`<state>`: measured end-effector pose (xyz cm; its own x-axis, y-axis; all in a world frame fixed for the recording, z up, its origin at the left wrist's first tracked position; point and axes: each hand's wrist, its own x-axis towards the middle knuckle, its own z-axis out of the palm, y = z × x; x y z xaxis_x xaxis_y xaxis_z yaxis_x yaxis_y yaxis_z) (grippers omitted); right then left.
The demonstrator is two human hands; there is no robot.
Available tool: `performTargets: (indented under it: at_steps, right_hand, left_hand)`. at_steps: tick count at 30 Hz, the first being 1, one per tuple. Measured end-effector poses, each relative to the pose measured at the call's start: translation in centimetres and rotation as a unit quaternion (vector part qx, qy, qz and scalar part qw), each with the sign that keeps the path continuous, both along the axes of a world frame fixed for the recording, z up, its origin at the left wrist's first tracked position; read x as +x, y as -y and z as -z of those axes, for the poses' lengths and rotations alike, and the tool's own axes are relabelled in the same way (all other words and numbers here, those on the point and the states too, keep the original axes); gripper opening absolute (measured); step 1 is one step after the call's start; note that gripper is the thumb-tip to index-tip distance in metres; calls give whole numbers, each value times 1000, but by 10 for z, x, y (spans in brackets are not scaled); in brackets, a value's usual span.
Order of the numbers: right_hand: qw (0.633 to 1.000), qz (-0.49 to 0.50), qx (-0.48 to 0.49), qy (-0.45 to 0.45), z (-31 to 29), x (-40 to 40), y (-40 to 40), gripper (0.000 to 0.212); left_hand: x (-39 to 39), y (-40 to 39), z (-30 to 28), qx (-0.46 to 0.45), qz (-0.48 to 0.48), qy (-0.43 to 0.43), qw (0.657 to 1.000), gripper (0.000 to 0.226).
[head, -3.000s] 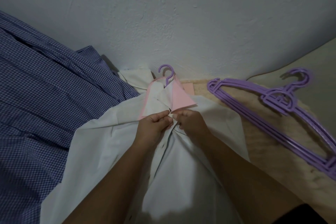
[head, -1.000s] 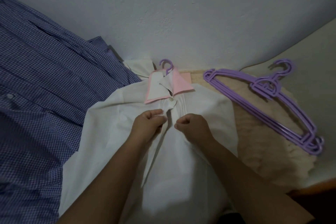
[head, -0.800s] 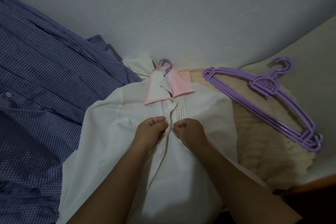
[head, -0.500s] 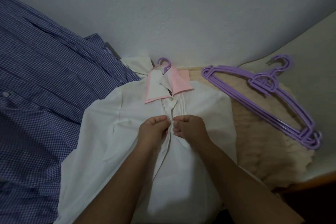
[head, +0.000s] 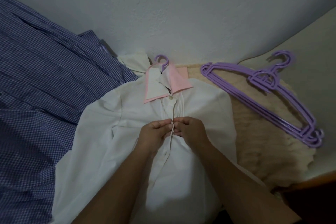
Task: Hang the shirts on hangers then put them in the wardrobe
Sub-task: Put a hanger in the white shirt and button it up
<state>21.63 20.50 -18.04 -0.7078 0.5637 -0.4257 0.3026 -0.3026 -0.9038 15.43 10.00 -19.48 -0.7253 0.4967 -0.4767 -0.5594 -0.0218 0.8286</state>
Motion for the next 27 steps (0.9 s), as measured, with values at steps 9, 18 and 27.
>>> performTargets:
  at_steps: [9,18,27]
  right_hand:
    - [999,-19,32,-10,7,4,1,22]
    - [997,-42,48,37,0,1,-3,21]
    - [999,-12,21,39,-5,1,-5,12]
  left_hand:
    - [-2,2,5,-4,26,-16,1000,29]
    - [-1,6,8,-19,23,-37,999,28]
    - [-1,4,7,-1,24,-30,999,30]
